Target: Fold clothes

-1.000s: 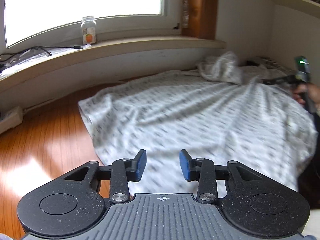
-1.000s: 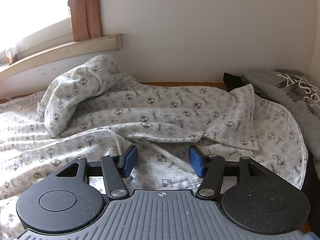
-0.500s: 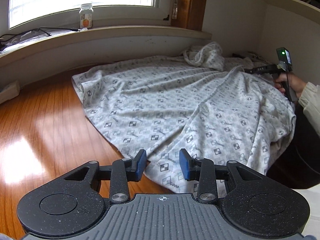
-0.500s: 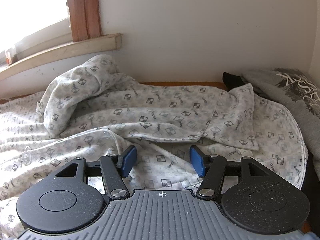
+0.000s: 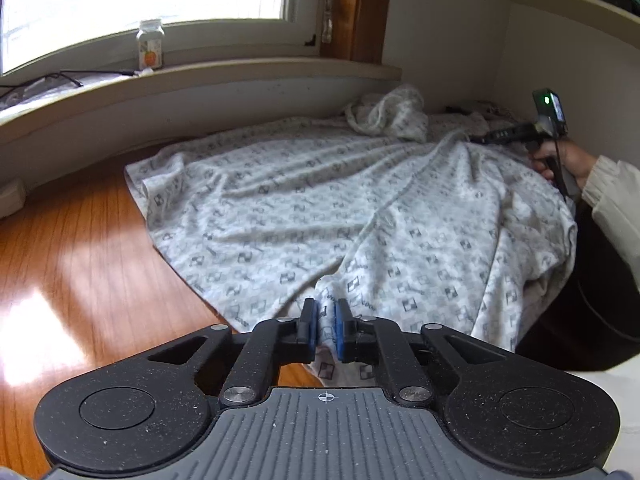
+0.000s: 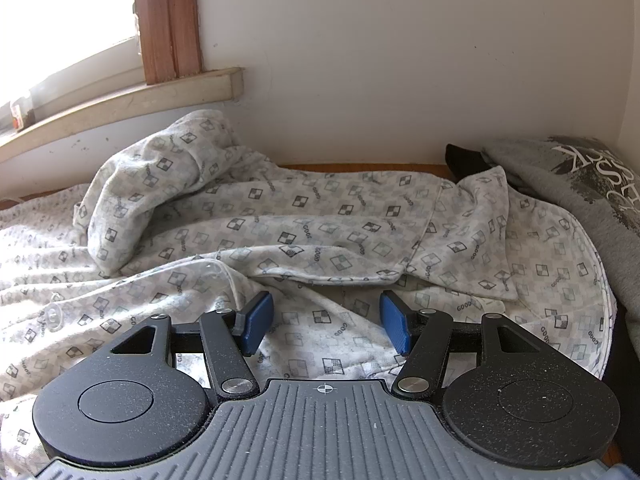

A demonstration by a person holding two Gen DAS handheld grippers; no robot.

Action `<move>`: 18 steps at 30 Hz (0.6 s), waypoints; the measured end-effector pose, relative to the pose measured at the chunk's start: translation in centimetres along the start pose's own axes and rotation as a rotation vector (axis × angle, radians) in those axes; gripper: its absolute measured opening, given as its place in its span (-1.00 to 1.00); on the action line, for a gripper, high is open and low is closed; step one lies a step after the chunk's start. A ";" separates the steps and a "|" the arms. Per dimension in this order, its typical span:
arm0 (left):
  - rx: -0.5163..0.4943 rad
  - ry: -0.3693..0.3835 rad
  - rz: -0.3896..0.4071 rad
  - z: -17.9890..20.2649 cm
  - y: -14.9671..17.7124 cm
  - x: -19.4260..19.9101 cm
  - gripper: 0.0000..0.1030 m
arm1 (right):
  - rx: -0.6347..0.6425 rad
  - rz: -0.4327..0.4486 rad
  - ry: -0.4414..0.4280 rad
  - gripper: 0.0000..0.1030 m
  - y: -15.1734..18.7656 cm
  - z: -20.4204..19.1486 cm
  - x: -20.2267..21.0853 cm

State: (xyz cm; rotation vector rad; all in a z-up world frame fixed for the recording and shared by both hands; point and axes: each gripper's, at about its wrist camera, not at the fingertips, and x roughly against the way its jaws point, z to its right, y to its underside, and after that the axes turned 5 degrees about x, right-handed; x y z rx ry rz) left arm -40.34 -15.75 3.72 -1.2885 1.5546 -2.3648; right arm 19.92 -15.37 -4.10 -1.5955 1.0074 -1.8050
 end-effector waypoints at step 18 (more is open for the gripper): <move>0.046 -0.219 0.099 -4.0 -8.5 -3.8 -0.04 | 0.011 -0.010 -0.004 0.29 -0.1 0.0 0.0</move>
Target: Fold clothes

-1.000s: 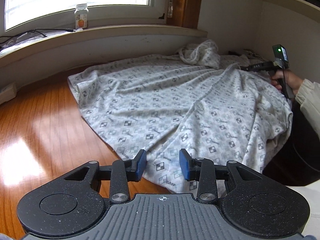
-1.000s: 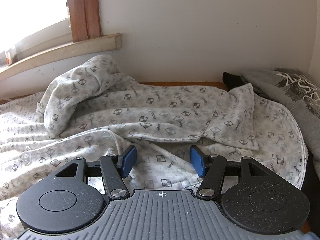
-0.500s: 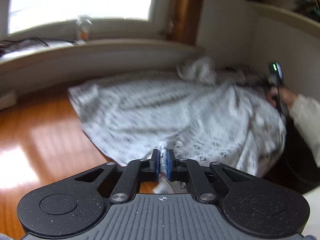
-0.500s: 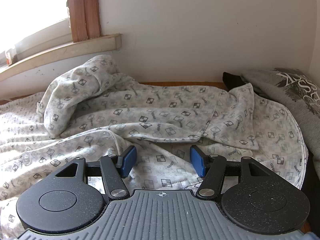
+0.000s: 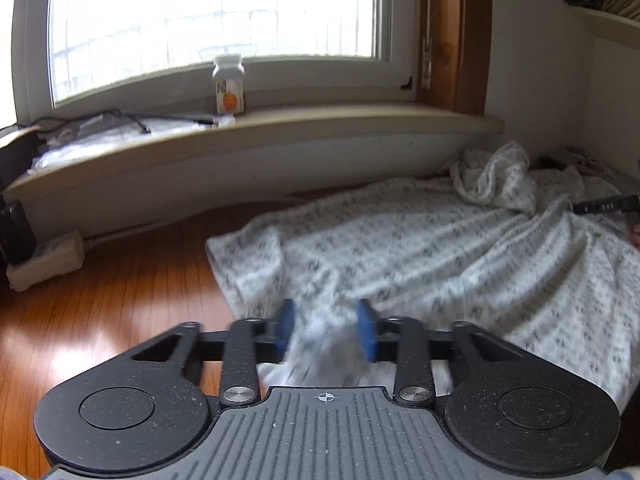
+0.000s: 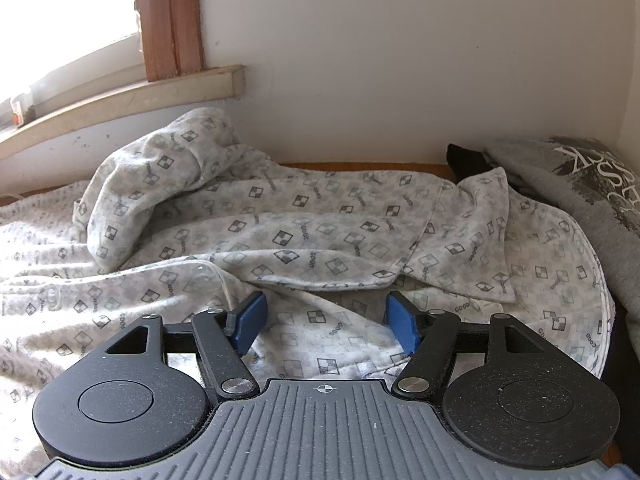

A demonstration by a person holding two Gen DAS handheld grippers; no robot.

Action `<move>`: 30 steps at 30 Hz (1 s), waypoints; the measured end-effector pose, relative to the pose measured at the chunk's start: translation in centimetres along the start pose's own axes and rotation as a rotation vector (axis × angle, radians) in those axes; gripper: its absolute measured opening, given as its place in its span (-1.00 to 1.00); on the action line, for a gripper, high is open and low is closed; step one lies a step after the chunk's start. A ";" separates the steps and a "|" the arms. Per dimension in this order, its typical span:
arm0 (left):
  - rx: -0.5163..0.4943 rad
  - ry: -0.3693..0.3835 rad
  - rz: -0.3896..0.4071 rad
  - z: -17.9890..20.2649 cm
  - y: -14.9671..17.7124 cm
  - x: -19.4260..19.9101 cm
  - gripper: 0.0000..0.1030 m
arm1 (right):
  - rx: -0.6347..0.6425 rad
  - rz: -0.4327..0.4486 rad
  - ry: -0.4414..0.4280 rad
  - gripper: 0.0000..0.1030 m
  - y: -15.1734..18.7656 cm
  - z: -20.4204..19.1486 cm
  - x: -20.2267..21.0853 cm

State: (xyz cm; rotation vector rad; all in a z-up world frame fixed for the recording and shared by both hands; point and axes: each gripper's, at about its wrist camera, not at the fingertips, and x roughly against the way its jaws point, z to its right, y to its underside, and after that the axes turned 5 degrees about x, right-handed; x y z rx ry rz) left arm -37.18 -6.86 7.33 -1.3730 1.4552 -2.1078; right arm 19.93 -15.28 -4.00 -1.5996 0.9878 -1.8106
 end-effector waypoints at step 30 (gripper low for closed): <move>-0.173 0.224 -0.105 8.7 -0.7 -13.1 0.69 | 0.023 -0.028 0.016 0.44 4.5 4.5 6.0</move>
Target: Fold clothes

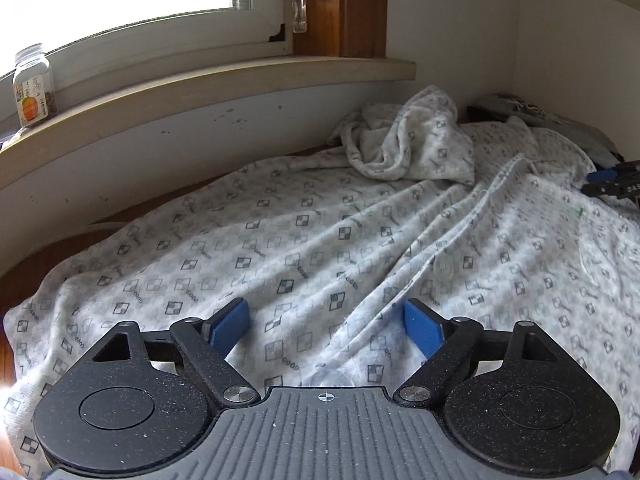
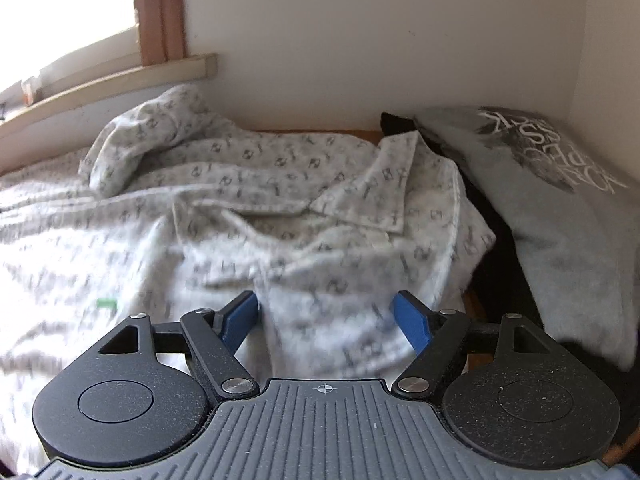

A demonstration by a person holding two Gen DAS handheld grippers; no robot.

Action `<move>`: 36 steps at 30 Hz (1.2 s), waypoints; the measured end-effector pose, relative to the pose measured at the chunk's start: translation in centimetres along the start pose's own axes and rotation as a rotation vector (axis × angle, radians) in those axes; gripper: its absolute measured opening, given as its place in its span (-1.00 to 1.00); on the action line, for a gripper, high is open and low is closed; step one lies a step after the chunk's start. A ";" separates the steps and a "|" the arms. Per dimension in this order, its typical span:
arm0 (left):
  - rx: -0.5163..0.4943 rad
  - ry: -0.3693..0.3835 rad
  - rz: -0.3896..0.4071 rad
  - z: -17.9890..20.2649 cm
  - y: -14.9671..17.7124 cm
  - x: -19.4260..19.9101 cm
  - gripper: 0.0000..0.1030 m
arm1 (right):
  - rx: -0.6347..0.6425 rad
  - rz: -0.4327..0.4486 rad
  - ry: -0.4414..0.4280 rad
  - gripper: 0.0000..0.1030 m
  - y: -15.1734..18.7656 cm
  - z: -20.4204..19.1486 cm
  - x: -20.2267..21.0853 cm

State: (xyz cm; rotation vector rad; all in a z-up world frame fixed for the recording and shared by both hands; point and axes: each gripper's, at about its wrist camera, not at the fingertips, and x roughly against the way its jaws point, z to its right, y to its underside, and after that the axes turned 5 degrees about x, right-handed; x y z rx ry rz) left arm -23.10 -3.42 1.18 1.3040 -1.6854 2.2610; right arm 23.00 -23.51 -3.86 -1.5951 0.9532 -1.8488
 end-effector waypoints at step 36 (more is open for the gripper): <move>0.102 -0.072 0.022 -4.2 -0.9 0.1 1.00 | 0.005 0.033 -0.113 0.50 -5.0 -1.0 -6.0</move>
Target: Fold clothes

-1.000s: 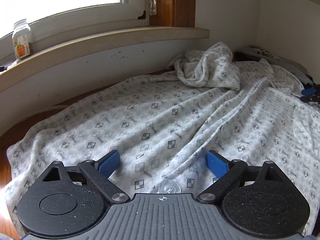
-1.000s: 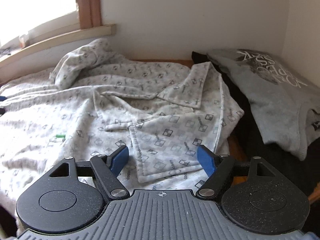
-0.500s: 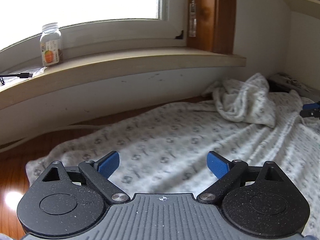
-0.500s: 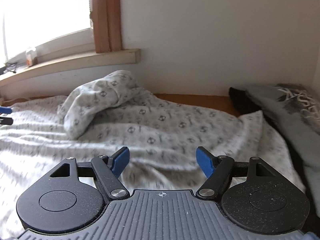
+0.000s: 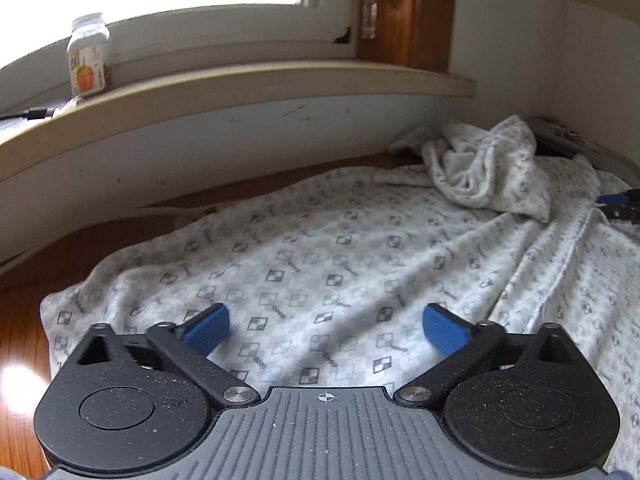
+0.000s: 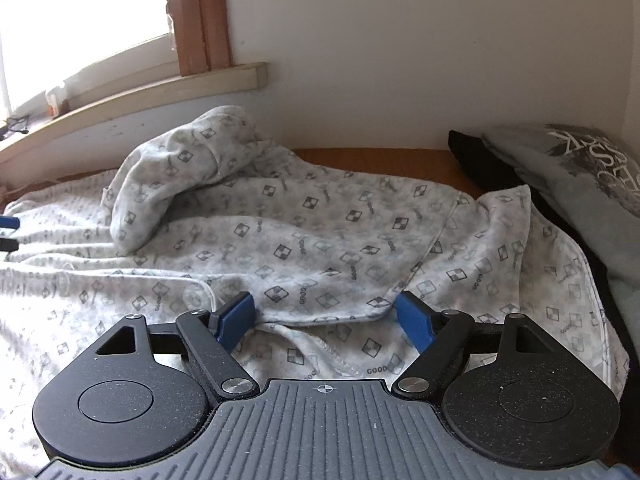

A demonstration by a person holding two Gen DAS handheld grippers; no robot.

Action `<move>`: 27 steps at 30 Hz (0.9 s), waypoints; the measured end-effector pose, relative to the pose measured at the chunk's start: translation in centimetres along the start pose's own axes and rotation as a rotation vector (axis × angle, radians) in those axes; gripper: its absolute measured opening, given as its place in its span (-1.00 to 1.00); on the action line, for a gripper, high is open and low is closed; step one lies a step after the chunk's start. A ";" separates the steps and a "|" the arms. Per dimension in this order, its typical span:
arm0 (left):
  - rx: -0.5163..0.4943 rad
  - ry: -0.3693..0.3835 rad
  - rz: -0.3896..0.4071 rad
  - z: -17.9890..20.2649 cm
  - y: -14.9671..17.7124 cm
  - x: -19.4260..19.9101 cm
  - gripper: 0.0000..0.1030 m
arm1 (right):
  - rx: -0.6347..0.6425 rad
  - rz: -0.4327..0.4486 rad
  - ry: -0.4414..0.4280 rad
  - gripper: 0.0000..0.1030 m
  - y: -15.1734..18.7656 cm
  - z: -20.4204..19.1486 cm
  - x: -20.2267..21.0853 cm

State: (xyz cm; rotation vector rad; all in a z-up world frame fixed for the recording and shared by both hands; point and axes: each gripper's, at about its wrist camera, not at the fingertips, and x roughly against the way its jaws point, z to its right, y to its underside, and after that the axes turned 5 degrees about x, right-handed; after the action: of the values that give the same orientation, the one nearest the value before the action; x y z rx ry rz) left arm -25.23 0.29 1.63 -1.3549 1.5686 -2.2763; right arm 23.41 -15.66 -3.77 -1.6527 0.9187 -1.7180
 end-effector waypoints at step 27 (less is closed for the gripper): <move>0.074 -0.055 0.090 -3.2 -1.7 -0.5 1.00 | 0.078 -0.083 -0.077 -0.78 -9.3 1.2 -10.3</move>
State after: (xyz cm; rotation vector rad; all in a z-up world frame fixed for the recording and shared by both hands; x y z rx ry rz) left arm -26.43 3.72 2.37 -1.2905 1.4822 -2.2024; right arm 25.76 -1.97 -2.44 -1.7142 0.7475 -1.7099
